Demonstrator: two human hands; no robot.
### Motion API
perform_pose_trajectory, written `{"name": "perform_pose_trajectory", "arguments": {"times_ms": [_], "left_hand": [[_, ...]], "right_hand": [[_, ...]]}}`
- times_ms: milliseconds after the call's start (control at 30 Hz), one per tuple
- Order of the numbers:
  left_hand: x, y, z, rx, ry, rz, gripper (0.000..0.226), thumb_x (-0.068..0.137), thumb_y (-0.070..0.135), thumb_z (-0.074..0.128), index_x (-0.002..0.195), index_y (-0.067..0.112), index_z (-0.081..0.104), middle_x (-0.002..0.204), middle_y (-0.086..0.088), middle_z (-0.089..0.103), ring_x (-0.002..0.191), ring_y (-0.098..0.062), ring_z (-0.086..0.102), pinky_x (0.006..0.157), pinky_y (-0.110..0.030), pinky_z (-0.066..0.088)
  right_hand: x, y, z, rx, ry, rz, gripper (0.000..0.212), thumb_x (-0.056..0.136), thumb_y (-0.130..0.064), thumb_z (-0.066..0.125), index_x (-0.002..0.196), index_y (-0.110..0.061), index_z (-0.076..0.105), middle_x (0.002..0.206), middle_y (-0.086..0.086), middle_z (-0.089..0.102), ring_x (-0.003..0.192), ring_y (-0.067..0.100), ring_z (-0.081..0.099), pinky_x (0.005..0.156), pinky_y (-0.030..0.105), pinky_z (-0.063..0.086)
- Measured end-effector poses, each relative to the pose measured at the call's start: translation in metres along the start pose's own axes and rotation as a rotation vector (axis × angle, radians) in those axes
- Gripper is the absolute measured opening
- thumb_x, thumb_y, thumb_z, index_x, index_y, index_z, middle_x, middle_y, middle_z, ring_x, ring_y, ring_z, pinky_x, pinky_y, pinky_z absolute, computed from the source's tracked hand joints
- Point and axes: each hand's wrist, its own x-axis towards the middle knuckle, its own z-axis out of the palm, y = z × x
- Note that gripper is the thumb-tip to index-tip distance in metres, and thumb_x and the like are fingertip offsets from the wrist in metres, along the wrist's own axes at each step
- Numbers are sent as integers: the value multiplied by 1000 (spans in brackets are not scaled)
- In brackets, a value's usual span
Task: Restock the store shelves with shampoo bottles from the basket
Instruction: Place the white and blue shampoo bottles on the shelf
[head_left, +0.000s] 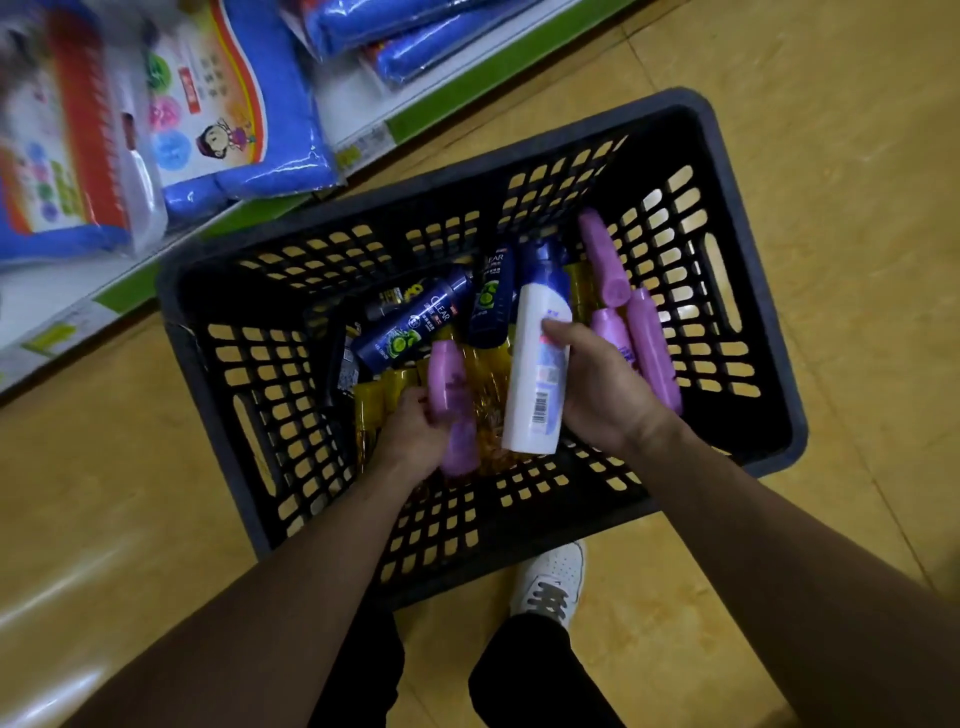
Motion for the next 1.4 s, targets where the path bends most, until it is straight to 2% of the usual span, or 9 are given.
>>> {"name": "perform_pose_trajectory", "arguments": {"times_ms": [100,267,400,467,533,600,767,1133,1400], "left_hand": [[-21,12,-10,14,42,57,42,101,32,55,140,20,45,123,5,57,88,-5,51,62,-18,36],[-56,48,-35,-153,63,203,32,103,37,51,132,24,55,119,11,60,92,4,58,69,-10,40],[-84,81,-56,-352,2,251,38,96,57,50,121,30,62,114,4,70,101,-15,70,94,-41,55],[-102,93,-68,-458,-69,247,43,96,61,48,122,29,63,112,1,72,99,-18,72,92,-46,57],[-122,102,-82,-538,-156,221,48,95,64,44,127,32,61,120,-1,71,102,-18,72,93,-47,57],[-141,106,-97,-606,-243,206,50,94,68,38,126,36,60,122,-1,70,106,-20,71,95,-49,55],[-181,109,-130,-663,-335,221,71,91,70,33,145,26,45,129,-5,68,112,-22,69,101,-48,50],[-250,122,-183,-666,-232,393,42,103,46,36,135,27,56,124,-5,71,114,-25,68,101,-48,50],[-304,144,-245,-649,-160,507,72,87,73,28,136,30,57,125,-2,70,114,-24,68,97,-50,52]], "right_hand": [[-18,-13,19,-21,47,20,52,77,-58,65,104,-13,64,74,2,61,64,16,59,65,31,53],[-42,-26,50,-56,98,40,48,78,-59,69,94,-13,65,72,4,56,58,18,53,52,26,49],[-61,-33,80,80,-6,-7,44,88,-51,57,103,-11,67,79,9,61,60,20,59,55,26,53],[-72,-37,94,107,-54,-24,50,92,-51,52,112,-8,66,94,15,66,77,27,66,73,35,59],[-81,-40,104,102,-63,-42,58,95,-52,49,127,-5,63,119,21,63,110,38,60,106,53,43],[-92,-45,117,76,-57,-62,62,96,-52,48,133,-5,60,133,20,60,126,41,54,115,56,34],[-126,-59,152,-32,-54,-114,49,102,-46,43,128,-10,63,131,22,64,122,35,60,104,49,46],[-187,-87,220,-139,-212,-160,53,102,-44,42,136,-7,57,124,18,68,109,29,67,93,42,52],[-225,-110,295,-227,-340,-216,45,103,-42,41,129,-13,62,123,14,70,112,28,68,94,42,52]]}}
